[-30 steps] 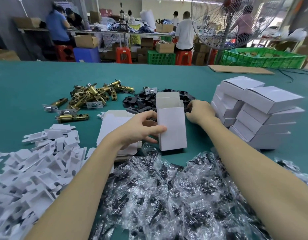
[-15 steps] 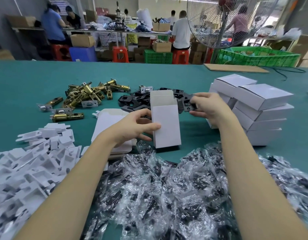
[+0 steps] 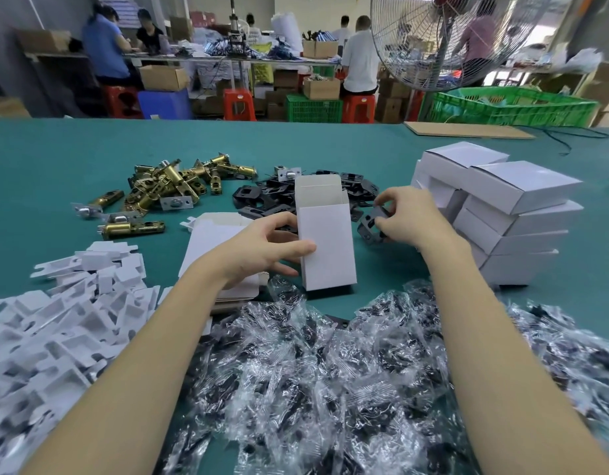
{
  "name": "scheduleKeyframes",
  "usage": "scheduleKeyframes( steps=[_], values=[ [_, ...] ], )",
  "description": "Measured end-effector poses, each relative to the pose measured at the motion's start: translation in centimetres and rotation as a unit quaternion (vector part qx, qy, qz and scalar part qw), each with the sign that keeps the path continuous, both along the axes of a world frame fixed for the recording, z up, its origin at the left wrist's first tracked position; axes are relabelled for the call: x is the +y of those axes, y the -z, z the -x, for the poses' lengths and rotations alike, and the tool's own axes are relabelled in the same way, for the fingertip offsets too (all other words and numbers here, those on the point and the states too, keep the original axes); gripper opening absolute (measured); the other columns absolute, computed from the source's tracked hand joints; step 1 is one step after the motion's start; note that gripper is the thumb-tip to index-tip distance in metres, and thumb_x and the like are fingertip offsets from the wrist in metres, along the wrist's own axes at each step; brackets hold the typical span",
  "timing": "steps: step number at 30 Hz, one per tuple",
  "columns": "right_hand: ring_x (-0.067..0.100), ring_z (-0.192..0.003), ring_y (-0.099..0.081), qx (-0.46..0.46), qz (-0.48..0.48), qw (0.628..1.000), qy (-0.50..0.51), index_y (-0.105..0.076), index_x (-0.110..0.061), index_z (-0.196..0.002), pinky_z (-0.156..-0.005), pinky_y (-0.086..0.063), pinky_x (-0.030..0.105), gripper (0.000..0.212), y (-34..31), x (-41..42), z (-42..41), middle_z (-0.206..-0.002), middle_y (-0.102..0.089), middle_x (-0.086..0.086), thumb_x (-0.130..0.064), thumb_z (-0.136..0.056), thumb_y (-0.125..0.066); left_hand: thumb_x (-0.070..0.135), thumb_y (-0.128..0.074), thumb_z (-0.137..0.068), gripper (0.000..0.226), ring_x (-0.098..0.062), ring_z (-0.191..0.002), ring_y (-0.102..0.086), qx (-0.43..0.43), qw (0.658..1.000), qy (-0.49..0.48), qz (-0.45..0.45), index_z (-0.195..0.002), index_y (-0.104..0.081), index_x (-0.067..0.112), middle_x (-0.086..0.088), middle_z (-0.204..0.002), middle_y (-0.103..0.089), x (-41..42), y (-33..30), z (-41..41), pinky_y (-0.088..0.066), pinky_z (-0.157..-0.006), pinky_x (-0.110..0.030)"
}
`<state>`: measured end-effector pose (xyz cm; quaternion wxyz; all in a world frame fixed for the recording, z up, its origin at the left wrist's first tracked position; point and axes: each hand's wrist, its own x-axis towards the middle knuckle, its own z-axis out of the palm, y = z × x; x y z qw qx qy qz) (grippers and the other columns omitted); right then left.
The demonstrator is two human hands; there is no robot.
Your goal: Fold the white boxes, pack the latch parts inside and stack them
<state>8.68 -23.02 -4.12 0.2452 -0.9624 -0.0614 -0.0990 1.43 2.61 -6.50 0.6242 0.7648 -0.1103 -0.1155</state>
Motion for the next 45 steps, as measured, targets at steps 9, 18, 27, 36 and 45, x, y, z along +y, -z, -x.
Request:
scheduleKeyframes(
  steps=[9,18,27,36,45],
  values=[
    [0.022,-0.096,-0.058,0.044,0.027,0.999,-0.016,-0.065,-0.031,-0.089,-0.080,-0.050,0.034,0.024,0.0,0.0,0.7,-0.103,-0.060,-0.004,-0.038,-0.079,-0.085,0.023,-0.074,-0.093,0.034,-0.024,-0.099,-0.075,-0.002,1.000,0.001,-0.003,-0.124,-0.061,0.018,0.000,-0.111,-0.077,0.2,0.2,-0.1,-0.063,-0.078,-0.033],
    [0.019,-0.076,-0.076,0.100,-0.390,0.909,-0.107,-0.070,-0.012,-0.106,-0.065,-0.062,0.026,0.023,-4.4,0.3,2.5,-0.095,-0.068,0.014,-0.005,-0.087,-0.080,0.022,-0.075,-0.091,0.038,-0.024,-0.099,-0.075,0.002,1.000,0.010,0.012,-0.125,-0.061,0.016,-0.001,-0.111,-0.076,0.2,0.0,0.0,-0.061,-0.075,-0.030],
    [0.013,-0.086,-0.075,-0.115,-0.250,0.948,-0.159,-0.078,-0.029,-0.086,-0.086,-0.062,0.036,0.013,-7.8,2.1,4.2,-0.083,-0.078,-0.007,-0.018,-0.090,-0.074,0.015,-0.077,-0.090,0.036,-0.032,-0.095,-0.076,0.021,0.999,-0.002,0.030,-0.122,-0.062,0.007,-0.010,-0.108,-0.076,0.0,-0.4,0.0,-0.063,-0.075,-0.035],
    [-0.008,-0.079,-0.066,-0.064,-0.108,0.967,-0.221,-0.067,-0.029,-0.095,-0.078,-0.052,0.015,0.009,-6.1,4.5,4.1,-0.094,-0.072,-0.016,-0.020,-0.097,-0.069,0.013,-0.077,-0.089,0.037,-0.027,-0.096,-0.076,0.007,0.999,0.011,0.030,-0.123,-0.063,0.006,-0.010,-0.106,-0.077,0.0,-0.6,0.3,-0.062,-0.073,-0.031],
    [-0.001,-0.081,-0.060,0.002,0.012,0.974,-0.227,-0.062,-0.037,-0.090,-0.077,-0.047,0.023,0.016,-6.1,5.1,4.6,-0.090,-0.074,-0.015,-0.022,-0.096,-0.063,0.016,-0.080,-0.086,0.037,-0.031,-0.097,-0.076,0.012,0.999,0.010,0.037,-0.119,-0.064,0.009,-0.014,-0.108,-0.075,0.0,-0.4,0.2,-0.062,-0.074,-0.033]
  ],
)
